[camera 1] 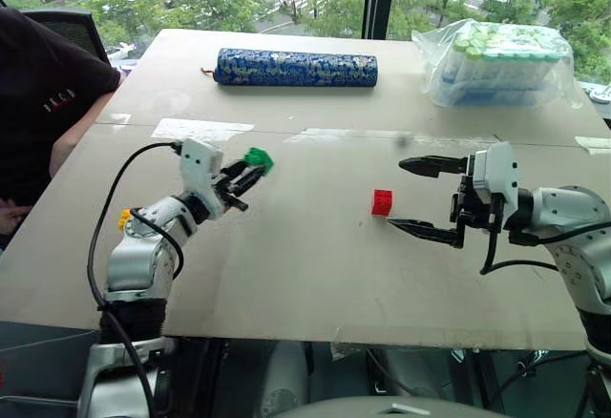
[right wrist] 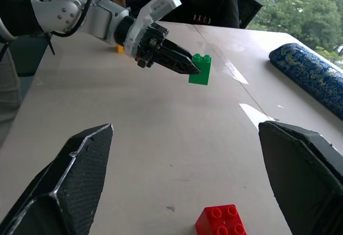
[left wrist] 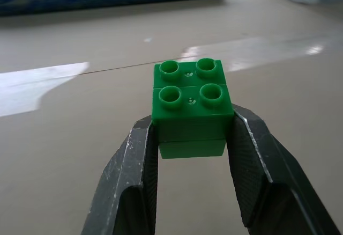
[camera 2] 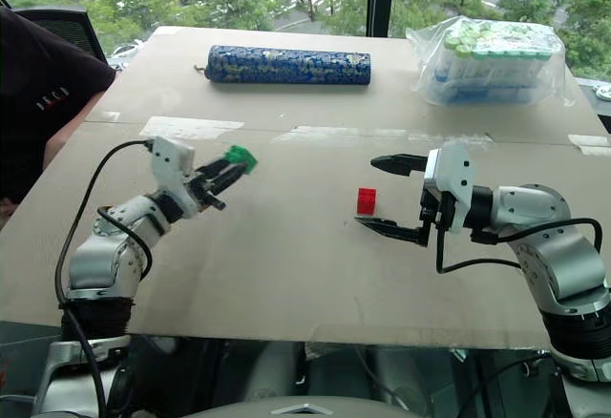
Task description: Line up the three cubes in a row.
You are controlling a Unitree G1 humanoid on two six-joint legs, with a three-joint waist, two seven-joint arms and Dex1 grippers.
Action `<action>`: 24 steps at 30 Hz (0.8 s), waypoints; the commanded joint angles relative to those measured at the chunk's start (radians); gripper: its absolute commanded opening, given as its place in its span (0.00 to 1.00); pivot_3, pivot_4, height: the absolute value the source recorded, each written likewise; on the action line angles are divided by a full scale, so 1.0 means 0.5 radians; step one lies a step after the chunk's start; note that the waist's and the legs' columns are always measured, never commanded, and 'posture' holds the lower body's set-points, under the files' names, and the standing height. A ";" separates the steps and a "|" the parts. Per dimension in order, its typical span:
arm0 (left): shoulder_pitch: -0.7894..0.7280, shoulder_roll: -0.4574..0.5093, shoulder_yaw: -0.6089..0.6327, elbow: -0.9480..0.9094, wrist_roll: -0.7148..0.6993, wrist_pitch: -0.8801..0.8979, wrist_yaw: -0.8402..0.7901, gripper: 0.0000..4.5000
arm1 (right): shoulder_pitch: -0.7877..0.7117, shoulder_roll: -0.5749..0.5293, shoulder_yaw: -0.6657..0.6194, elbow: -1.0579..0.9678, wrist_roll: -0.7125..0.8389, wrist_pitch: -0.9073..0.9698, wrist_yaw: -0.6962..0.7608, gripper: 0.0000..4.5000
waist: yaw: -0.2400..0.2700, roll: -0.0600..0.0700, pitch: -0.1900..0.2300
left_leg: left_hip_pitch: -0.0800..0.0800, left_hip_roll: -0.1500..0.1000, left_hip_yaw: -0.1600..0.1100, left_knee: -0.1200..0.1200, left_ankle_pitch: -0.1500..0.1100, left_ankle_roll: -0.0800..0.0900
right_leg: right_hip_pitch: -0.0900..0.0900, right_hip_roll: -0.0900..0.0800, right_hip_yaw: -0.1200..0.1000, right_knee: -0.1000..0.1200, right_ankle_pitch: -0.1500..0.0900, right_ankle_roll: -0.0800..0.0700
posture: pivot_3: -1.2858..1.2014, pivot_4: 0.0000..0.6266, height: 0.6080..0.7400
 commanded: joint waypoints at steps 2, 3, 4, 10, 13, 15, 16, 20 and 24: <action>-0.279 0.133 -0.281 0.424 0.151 -0.437 -0.741 0.27 | 0.075 -0.129 -0.143 -0.050 0.099 0.031 0.078 1.00 | 0.006 0.002 0.001 | 0.000 -0.001 0.001 0.001 0.000 0.000 | 0.000 0.000 0.000 0.000 0.000 0.000 | 0.52 0.24 1.00; -0.367 0.128 -0.341 0.555 0.195 -0.513 -0.852 0.27 | 0.097 -0.149 -0.177 -0.051 0.125 0.028 0.090 1.00 | 0.004 0.002 0.001 | 0.000 -0.001 0.001 0.002 0.000 0.000 | 0.000 0.000 0.000 0.000 0.000 0.000 | 0.52 0.24 1.00; -0.451 0.118 -0.398 0.684 0.253 -0.617 -0.947 0.27 | 0.118 -0.169 -0.208 -0.052 0.149 0.036 0.099 1.00 | 0.003 0.001 0.001 | 0.000 -0.001 0.001 0.002 0.000 0.000 | 0.001 0.001 0.001 -0.001 0.000 0.000 | 0.52 0.24 1.00; -0.906 -0.047 -0.565 1.362 0.474 -1.067 -1.242 0.27 | 0.281 -0.229 -0.360 -0.135 0.188 0.033 0.065 1.00 | 0.000 0.000 0.002 | -0.006 0.000 -0.001 0.003 0.000 0.001 | -0.002 0.004 0.001 -0.002 0.000 0.000 | 0.52 0.24 1.00; -1.064 -0.137 -0.577 1.620 0.547 -1.219 -1.276 0.27 | 0.355 -0.233 -0.402 -0.195 0.199 0.043 0.022 1.00 | -0.005 0.000 0.002 | -0.016 0.000 -0.006 0.005 0.000 0.001 | -0.010 0.007 0.000 -0.002 0.000 0.001 | 0.52 0.24 1.00; -1.135 -0.190 -0.584 1.731 0.578 -1.281 -1.309 0.27 | 0.422 -0.236 -0.442 -0.242 0.216 0.052 -0.004 1.00 | -0.006 0.000 0.002 | -0.022 0.000 -0.009 0.007 0.000 0.001 | -0.014 0.007 -0.002 -0.004 0.000 0.001 | 0.52 0.24 1.00; -1.161 -0.212 -0.582 1.777 0.592 -1.307 -1.318 0.27 | 0.450 -0.238 -0.460 -0.264 0.226 0.062 -0.020 1.00 | -0.004 0.000 0.002 | -0.025 0.000 -0.009 0.007 0.000 0.001 | -0.016 0.007 -0.003 -0.004 0.000 0.001 | 0.52 0.24 1.00; -1.223 -0.262 -0.563 1.898 0.629 -1.377 -1.343 0.27 | 0.525 -0.249 -0.511 -0.316 0.256 0.072 -0.038 1.00 | -0.003 0.000 0.002 | -0.028 0.000 -0.011 0.008 0.000 0.001 | -0.019 0.007 -0.005 -0.004 0.000 0.001 | 0.52 0.24 1.00; -1.263 -0.291 -0.552 1.978 0.665 -1.422 -1.326 0.27 | 0.561 -0.261 -0.537 -0.335 0.262 0.075 -0.049 1.00 | -0.003 0.000 0.002 | -0.027 0.000 -0.011 0.009 0.000 0.001 | -0.018 0.007 -0.005 -0.001 0.000 0.001 | 0.52 0.24 1.00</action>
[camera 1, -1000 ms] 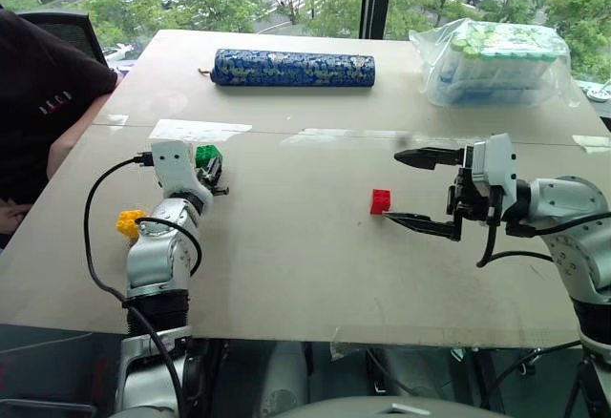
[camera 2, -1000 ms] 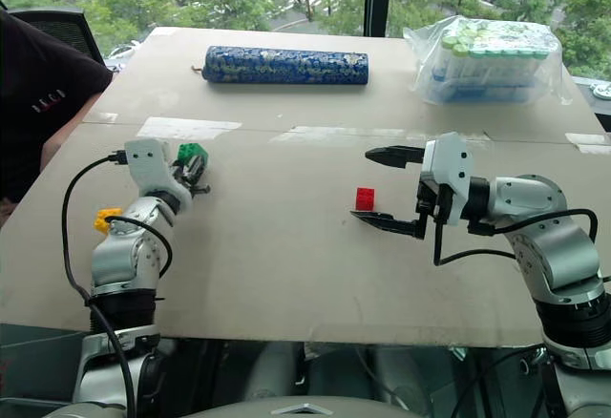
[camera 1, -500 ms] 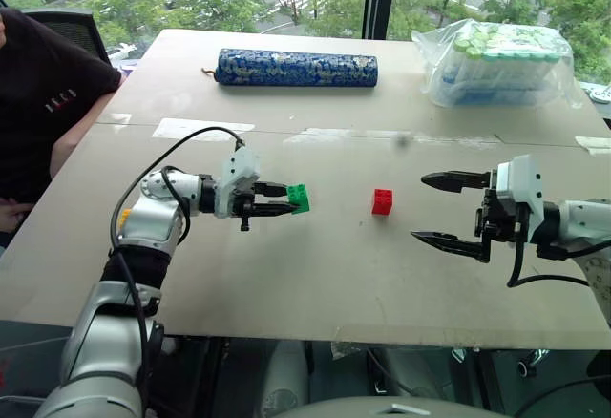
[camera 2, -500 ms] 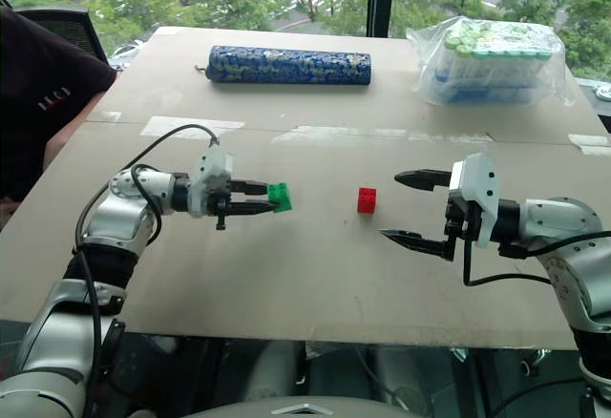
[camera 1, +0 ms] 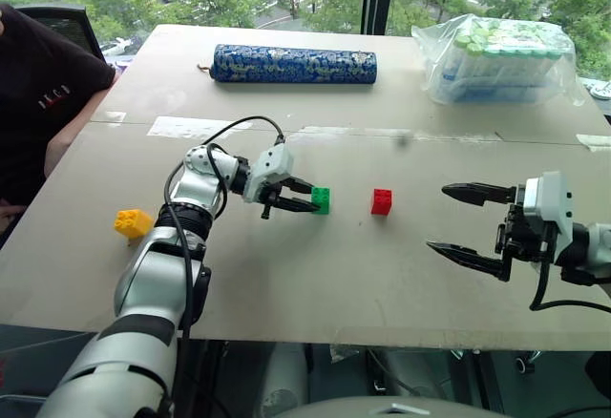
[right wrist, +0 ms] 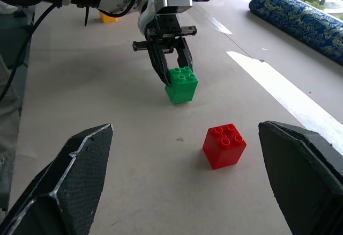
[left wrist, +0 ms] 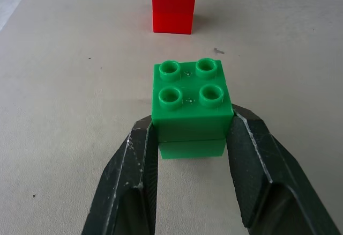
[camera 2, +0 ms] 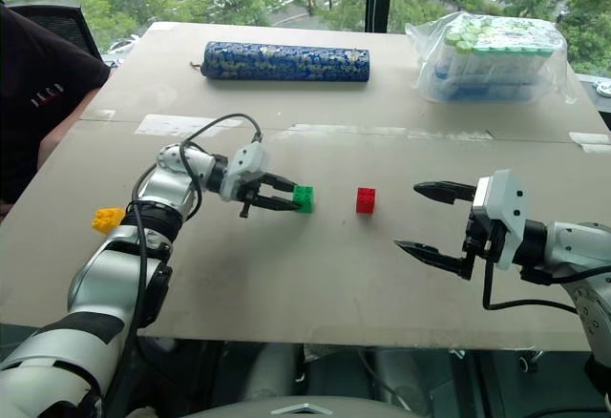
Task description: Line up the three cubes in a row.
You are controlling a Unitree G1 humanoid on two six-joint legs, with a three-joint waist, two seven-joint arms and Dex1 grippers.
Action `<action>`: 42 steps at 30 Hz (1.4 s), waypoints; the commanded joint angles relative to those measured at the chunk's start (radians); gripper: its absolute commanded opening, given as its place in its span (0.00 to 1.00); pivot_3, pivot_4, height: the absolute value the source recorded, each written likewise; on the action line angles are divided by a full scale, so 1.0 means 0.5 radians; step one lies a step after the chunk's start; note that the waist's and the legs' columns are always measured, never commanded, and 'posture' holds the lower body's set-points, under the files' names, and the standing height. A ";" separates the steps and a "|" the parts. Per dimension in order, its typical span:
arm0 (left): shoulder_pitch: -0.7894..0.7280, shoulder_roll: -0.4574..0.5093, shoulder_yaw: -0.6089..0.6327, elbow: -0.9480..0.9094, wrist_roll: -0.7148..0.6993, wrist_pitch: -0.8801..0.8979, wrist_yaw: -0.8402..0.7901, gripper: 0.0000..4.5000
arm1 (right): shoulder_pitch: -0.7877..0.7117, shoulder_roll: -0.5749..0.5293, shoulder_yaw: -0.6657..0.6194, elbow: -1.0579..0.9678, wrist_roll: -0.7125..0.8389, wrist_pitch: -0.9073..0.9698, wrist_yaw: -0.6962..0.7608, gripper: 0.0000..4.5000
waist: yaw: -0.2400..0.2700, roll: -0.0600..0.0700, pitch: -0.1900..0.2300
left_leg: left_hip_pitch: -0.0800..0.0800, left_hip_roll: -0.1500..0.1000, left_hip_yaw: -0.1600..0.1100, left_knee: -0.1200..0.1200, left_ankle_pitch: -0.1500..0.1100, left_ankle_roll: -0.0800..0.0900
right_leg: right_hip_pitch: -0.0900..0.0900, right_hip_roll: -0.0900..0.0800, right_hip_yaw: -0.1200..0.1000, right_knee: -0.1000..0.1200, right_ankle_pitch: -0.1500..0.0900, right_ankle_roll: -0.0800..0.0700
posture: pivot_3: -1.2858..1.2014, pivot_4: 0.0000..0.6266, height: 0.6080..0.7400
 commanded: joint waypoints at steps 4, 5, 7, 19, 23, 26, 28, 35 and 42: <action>-0.097 -0.031 0.061 0.094 0.045 -0.064 0.066 0.27 | 0.030 -0.039 -0.094 -0.087 0.042 -0.013 -0.037 1.00 | 0.001 0.000 0.000 | 0.000 0.000 -0.001 0.001 0.000 0.000 | 0.000 0.000 -0.001 0.002 0.000 0.000 | 0.52 0.24 1.00; -0.101 -0.034 0.064 0.102 0.049 -0.065 0.074 0.27 | 0.033 -0.041 -0.094 -0.089 0.043 -0.014 -0.041 1.00 | 0.001 0.000 0.000 | 0.000 0.000 -0.001 0.001 0.000 0.000 | 0.000 0.000 -0.001 0.002 0.000 0.000 | 0.52 0.24 1.00; -0.105 -0.036 0.072 0.113 0.058 -0.065 0.085 0.27 | 0.039 -0.044 -0.095 -0.094 0.046 -0.014 -0.047 1.00 | 0.000 0.000 0.000 | 0.000 0.000 -0.001 0.001 0.000 0.000 | 0.000 0.000 -0.001 0.002 0.000 0.000 | 0.52 0.24 1.00; -0.119 -0.052 0.106 0.151 0.107 -0.097 0.110 0.27 | 0.033 -0.055 -0.083 -0.095 0.040 -0.028 -0.059 1.00 | 0.001 0.000 0.000 | 0.000 0.000 -0.002 0.002 0.000 0.000 | 0.000 0.000 -0.002 0.002 0.000 0.000 | 0.52 0.24 1.00; -0.127 -0.055 0.106 0.171 0.113 -0.115 0.110 0.27 | 0.041 -0.057 -0.086 -0.101 0.041 -0.028 -0.062 1.00 | 0.001 0.000 0.000 | 0.000 0.000 -0.002 0.002 0.000 0.000 | 0.000 0.000 -0.002 0.002 0.000 0.000 | 0.52 0.24 1.00; -0.133 -0.056 0.107 0.186 0.119 -0.129 0.113 0.49 | 0.045 -0.060 -0.088 -0.104 0.043 -0.027 -0.066 1.00 | 0.001 0.000 0.000 | 0.000 0.000 -0.002 0.002 0.000 0.000 | 0.000 0.000 -0.002 0.003 0.000 0.000 | 0.52 0.24 1.00; -0.137 -0.060 0.114 0.194 0.120 -0.142 0.119 0.67 | 0.049 -0.062 -0.091 -0.106 0.042 -0.027 -0.067 1.00 | 0.001 0.000 0.000 | 0.000 0.000 -0.002 0.002 0.000 0.000 | 0.000 0.000 -0.002 0.003 0.000 0.000 | 0.52 0.24 1.00; -0.102 -0.016 0.193 0.104 0.041 -0.054 0.027 0.98 | 0.063 -0.063 -0.085 -0.134 0.046 -0.015 -0.092 1.00 | 0.000 0.000 0.000 | 0.000 0.000 -0.002 0.002 0.000 0.000 | 0.000 0.000 -0.002 0.003 0.000 0.000 | 0.52 0.24 1.00; 0.457 0.342 0.461 -0.880 -0.365 0.597 0.057 0.98 | -0.029 -0.039 0.017 -0.089 0.078 -0.017 -0.069 1.00 | -0.044 0.002 -0.001 | 0.002 0.002 -0.002 0.002 0.000 0.000 | 0.000 0.000 0.000 0.004 0.000 0.000 | 0.52 0.24 1.00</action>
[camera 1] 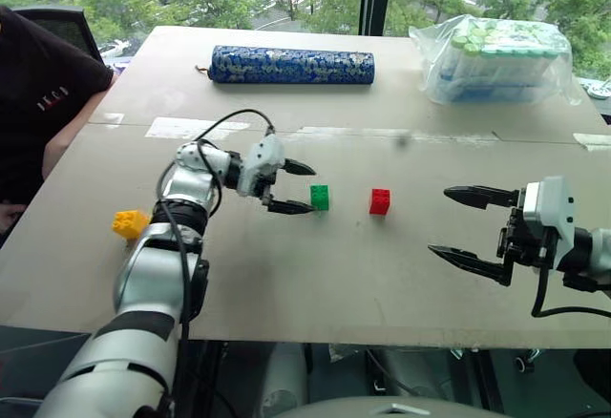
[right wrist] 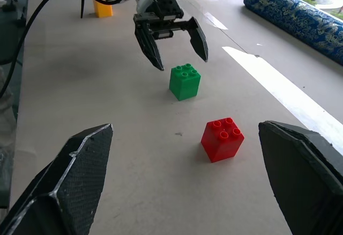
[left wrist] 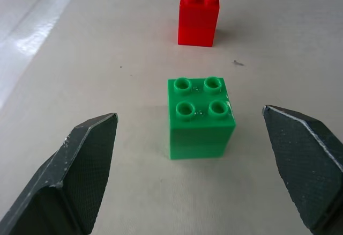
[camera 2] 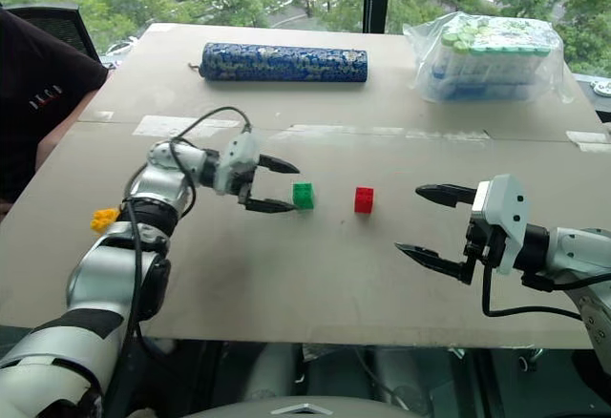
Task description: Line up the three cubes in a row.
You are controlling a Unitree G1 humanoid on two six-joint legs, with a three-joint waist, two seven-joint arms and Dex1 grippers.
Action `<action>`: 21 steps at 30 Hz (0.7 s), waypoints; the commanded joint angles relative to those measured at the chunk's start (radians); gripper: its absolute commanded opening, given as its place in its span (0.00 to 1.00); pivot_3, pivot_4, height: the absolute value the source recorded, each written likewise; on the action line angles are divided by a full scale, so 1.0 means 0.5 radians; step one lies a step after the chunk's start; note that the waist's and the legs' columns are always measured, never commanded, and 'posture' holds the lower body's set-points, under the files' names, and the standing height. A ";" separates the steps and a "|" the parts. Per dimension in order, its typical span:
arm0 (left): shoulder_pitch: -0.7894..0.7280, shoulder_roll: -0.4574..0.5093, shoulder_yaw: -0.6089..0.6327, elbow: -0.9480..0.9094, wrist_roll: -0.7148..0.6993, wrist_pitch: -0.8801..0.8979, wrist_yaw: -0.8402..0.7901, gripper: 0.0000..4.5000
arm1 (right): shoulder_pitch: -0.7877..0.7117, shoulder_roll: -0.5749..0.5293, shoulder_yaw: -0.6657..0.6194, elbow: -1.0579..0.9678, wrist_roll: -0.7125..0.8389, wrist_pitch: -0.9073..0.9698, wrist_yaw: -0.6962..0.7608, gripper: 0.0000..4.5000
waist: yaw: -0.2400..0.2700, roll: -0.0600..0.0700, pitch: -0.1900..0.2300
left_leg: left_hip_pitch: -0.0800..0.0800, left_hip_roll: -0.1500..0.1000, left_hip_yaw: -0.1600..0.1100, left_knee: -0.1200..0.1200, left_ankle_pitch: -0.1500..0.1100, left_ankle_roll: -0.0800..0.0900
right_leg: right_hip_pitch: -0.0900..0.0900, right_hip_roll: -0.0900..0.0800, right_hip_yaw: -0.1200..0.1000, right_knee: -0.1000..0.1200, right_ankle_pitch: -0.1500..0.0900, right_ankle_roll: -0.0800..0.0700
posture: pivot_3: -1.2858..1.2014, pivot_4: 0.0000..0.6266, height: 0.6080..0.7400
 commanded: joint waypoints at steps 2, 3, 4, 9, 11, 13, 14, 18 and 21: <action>0.453 0.206 0.381 -0.887 -0.358 0.636 0.331 0.98 | -0.151 0.032 0.092 0.054 0.031 -0.045 0.060 1.00 | -0.027 -0.001 0.000 | 0.000 0.001 0.000 0.000 0.000 0.000 | 0.000 -0.001 0.000 0.000 0.000 0.000 | 0.52 0.24 1.00; 0.549 0.233 0.462 -1.043 -0.415 0.756 0.439 0.98 | -0.195 0.048 0.128 0.079 0.026 -0.045 0.066 1.00 | -0.025 -0.001 0.000 | 0.002 0.004 -0.004 0.000 0.000 0.000 | 0.000 -0.002 0.004 0.001 0.000 0.000 | 0.52 0.24 1.00; 0.661 0.252 0.565 -1.204 -0.456 0.879 0.589 0.98 | -0.250 0.072 0.170 0.114 0.020 -0.049 0.076 1.00 | -0.010 -0.001 0.000 | 0.002 0.003 -0.007 0.000 0.000 0.000 | 0.000 -0.004 0.002 0.001 0.000 0.000 | 0.52 0.24 1.00; 1.292 0.134 1.308 -1.833 -0.468 1.311 1.517 0.98 | -0.524 0.246 0.418 0.345 -0.039 -0.132 0.194 1.00 | -0.010 -0.001 0.000 | 0.014 0.001 -0.015 0.001 0.000 0.000 | 0.015 -0.010 -0.006 0.002 0.000 0.000 | 0.52 0.24 1.00; 1.479 0.081 1.535 -1.951 -0.440 1.402 1.773 0.98 | -0.599 0.317 0.499 0.426 -0.067 -0.170 0.236 1.00 | -0.009 -0.001 0.000 | 0.018 0.000 -0.016 0.001 0.000 0.000 | 0.019 -0.010 -0.007 0.002 0.000 0.000 | 0.52 0.24 1.00; 1.582 0.053 1.650 -2.014 -0.459 1.472 1.910 0.98 | -0.640 0.356 0.552 0.477 -0.095 -0.198 0.277 1.00 | -0.001 -0.003 0.001 | 0.022 -0.001 -0.017 0.001 0.000 0.000 | 0.025 -0.010 -0.010 0.000 0.000 0.000 | 0.52 0.24 1.00; 1.621 0.039 1.689 -2.050 -0.492 1.525 1.960 0.98 | -0.647 0.367 0.563 0.494 -0.102 -0.212 0.297 1.00 | 0.013 -0.004 0.001 | 0.024 -0.001 -0.019 0.000 0.000 0.000 | 0.028 -0.011 -0.012 0.000 0.000 -0.001 | 0.52 0.24 1.00; 1.882 0.075 1.768 -2.093 -0.506 1.707 2.016 0.98 | -0.697 0.428 0.623 0.567 -0.123 -0.259 0.373 1.00 | 0.036 -0.006 0.000 | 0.030 -0.002 -0.019 0.000 0.000 0.000 | 0.034 -0.013 -0.015 0.000 -0.001 -0.001 | 0.52 0.24 1.00; 1.934 0.129 1.711 -2.065 -0.487 1.654 1.983 0.98 | -0.716 0.451 0.642 0.579 -0.145 -0.272 0.383 1.00 | 0.044 -0.006 0.000 | 0.032 -0.002 -0.018 0.000 0.000 0.000 | 0.036 -0.012 -0.018 -0.001 -0.001 -0.002 | 0.52 0.24 1.00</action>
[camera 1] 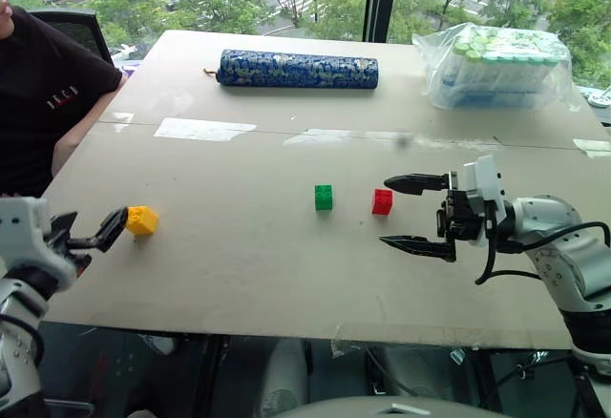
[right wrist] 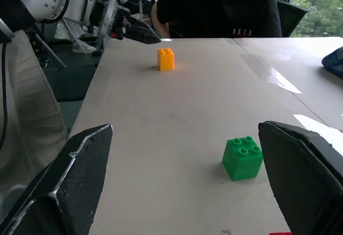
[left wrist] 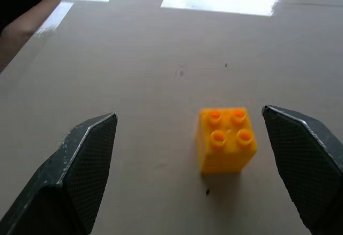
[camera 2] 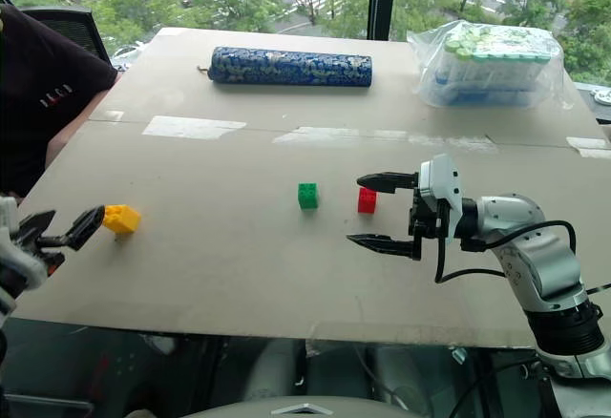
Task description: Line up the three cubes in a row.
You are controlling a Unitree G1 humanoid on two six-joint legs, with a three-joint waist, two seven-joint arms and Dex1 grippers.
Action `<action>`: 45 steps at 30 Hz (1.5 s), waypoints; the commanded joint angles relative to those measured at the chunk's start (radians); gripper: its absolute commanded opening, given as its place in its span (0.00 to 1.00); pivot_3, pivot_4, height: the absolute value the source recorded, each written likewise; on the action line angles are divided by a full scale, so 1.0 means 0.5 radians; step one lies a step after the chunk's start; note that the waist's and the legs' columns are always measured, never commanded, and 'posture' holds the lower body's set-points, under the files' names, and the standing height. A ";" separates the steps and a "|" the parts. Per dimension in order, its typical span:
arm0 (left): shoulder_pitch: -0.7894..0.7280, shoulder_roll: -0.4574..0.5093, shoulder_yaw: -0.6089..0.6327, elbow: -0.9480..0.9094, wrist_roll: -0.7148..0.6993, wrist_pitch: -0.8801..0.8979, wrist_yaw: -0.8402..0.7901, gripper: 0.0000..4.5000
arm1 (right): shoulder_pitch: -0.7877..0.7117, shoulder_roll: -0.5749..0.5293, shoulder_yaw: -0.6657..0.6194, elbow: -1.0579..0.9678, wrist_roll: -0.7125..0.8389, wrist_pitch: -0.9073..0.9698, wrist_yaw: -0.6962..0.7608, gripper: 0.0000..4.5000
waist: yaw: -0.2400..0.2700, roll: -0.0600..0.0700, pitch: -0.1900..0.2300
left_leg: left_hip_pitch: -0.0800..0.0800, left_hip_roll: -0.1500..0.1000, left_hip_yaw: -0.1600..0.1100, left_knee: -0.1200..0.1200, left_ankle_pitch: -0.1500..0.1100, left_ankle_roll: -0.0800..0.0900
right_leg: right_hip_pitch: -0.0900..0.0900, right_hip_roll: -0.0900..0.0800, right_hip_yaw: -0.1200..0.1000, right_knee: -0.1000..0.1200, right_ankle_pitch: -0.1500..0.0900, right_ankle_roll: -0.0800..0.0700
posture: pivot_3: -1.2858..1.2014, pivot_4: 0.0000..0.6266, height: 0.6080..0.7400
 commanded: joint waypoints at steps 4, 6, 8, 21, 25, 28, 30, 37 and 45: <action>-0.041 0.102 -0.053 0.028 -0.091 0.017 -0.067 0.98 | -0.030 0.014 -0.031 -0.051 -0.007 -0.044 0.016 1.00 | 0.005 0.000 0.000 | 0.001 0.000 0.001 0.000 0.000 0.000 | 0.004 0.000 -0.005 0.000 0.000 -0.001 | 0.52 0.24 1.00; -0.062 0.111 -0.098 0.070 -0.093 0.009 -0.070 0.98 | -0.014 0.007 -0.045 -0.068 -0.005 -0.042 0.010 1.00 | 0.000 0.000 0.000 | 0.001 0.000 0.000 0.000 0.000 0.000 | 0.004 -0.001 -0.004 -0.001 0.000 -0.001 | 0.52 0.24 1.00; -0.117 0.124 -0.155 0.146 -0.081 -0.018 -0.065 0.98 | 0.001 0.001 -0.057 -0.087 -0.008 -0.038 -0.003 1.00 | -0.001 0.000 0.000 | 0.001 0.000 -0.001 -0.001 0.000 -0.001 | 0.004 -0.001 -0.004 -0.002 0.000 -0.001 | 0.52 0.24 1.00; -0.290 0.181 -0.420 0.476 0.050 -0.367 -0.119 0.28 | 0.095 -0.081 -0.141 -0.223 0.014 0.022 -0.104 1.00 | -0.002 0.000 0.000 | 0.000 0.000 0.000 -0.003 0.000 -0.001 | 0.003 -0.001 -0.004 -0.004 -0.001 -0.002 | 0.52 0.24 1.00; -0.372 0.178 -0.470 0.394 -0.082 -0.487 -0.328 0.28 | 0.128 -0.094 -0.164 -0.258 0.011 0.035 -0.140 1.00 | 0.005 0.000 0.000 | -0.001 0.000 0.001 -0.003 0.000 -0.001 | 0.003 -0.001 -0.006 -0.004 -0.001 -0.002 | 0.52 0.24 1.00; -0.510 0.232 -0.694 0.420 -0.044 -0.681 -0.601 0.28 | 0.167 -0.110 -0.204 -0.290 0.009 0.045 -0.176 1.00 | 0.012 0.000 0.000 | -0.001 0.000 0.001 -0.003 0.000 -0.001 | 0.004 -0.003 -0.006 -0.004 -0.001 -0.002 | 0.52 0.24 1.00; -0.632 0.305 -0.879 0.543 0.017 -0.822 -0.850 0.28 | 0.192 -0.125 -0.232 -0.313 0.017 0.055 -0.199 1.00 | 0.017 0.000 0.000 | -0.001 -0.002 0.002 -0.003 0.000 -0.001 | 0.004 -0.003 -0.007 -0.004 -0.001 -0.002 | 0.52 0.24 1.00; -1.446 0.362 -1.511 1.508 0.292 -1.476 -1.834 0.28 | 0.307 -0.186 -0.329 -0.437 0.052 0.105 -0.278 1.00 | 0.004 0.003 0.002 | -0.003 -0.004 0.004 -0.003 0.000 -0.001 | 0.001 0.004 -0.005 -0.005 -0.001 -0.002 | 0.52 0.24 1.00; -2.138 0.200 -1.927 2.446 0.534 -2.036 -2.032 0.28 | 0.466 -0.237 -0.429 -0.592 0.080 0.146 -0.375 1.00 | 0.002 0.002 0.002 | -0.014 -0.002 0.004 -0.003 0.000 0.000 | -0.007 0.008 -0.003 -0.008 -0.001 -0.002 | 0.52 0.24 1.00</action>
